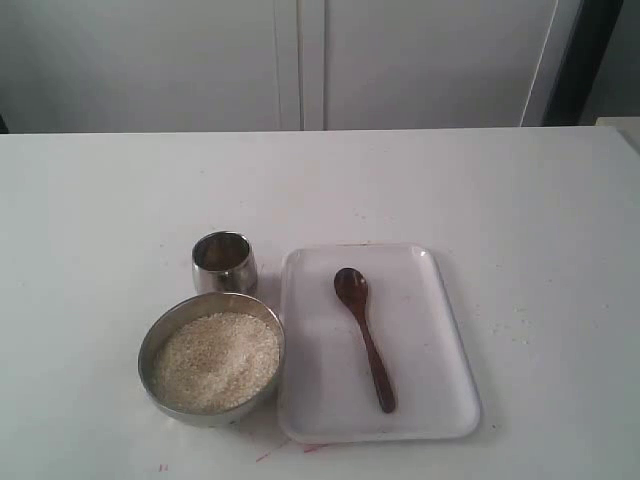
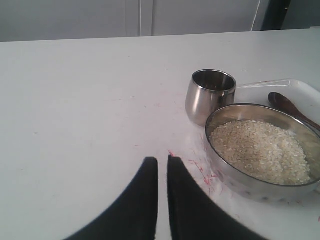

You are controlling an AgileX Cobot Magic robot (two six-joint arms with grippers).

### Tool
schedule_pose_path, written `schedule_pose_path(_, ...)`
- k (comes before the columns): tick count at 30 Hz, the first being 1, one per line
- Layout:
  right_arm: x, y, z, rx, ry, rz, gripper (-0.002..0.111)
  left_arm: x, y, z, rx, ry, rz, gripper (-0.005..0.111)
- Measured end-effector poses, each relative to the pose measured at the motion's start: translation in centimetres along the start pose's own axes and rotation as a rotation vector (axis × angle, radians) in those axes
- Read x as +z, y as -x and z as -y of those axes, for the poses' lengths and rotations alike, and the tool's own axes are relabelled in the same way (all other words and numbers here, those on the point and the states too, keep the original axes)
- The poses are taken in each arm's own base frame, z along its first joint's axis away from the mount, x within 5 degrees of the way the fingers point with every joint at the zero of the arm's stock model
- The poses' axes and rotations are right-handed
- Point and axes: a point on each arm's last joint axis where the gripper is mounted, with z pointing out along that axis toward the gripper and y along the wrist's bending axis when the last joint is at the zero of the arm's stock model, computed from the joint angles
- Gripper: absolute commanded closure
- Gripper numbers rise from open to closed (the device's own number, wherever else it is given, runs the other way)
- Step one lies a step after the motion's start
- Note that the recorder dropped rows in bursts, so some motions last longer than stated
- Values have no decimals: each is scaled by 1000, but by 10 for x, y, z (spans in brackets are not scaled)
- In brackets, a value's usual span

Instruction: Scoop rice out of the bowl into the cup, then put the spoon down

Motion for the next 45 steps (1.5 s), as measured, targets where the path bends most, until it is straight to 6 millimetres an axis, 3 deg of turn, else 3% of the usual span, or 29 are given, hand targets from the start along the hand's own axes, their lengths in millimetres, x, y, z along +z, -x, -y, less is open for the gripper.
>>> schedule_pose_path(5,-4,-33,9,64,-20,10,108,0,0,0,0,0,0,92)
schedule_pose_path(11,-7,-59,16,86,-16,92,108,0,0,0,0,0,0,92)
schedule_pose_path(34,-9,-66,23,57,-100,51,108,0,0,0,0,0,0,92)
schedule_pose_path(45,-9,-71,27,-229,-144,-31,108,0,0,0,0,0,0,92)
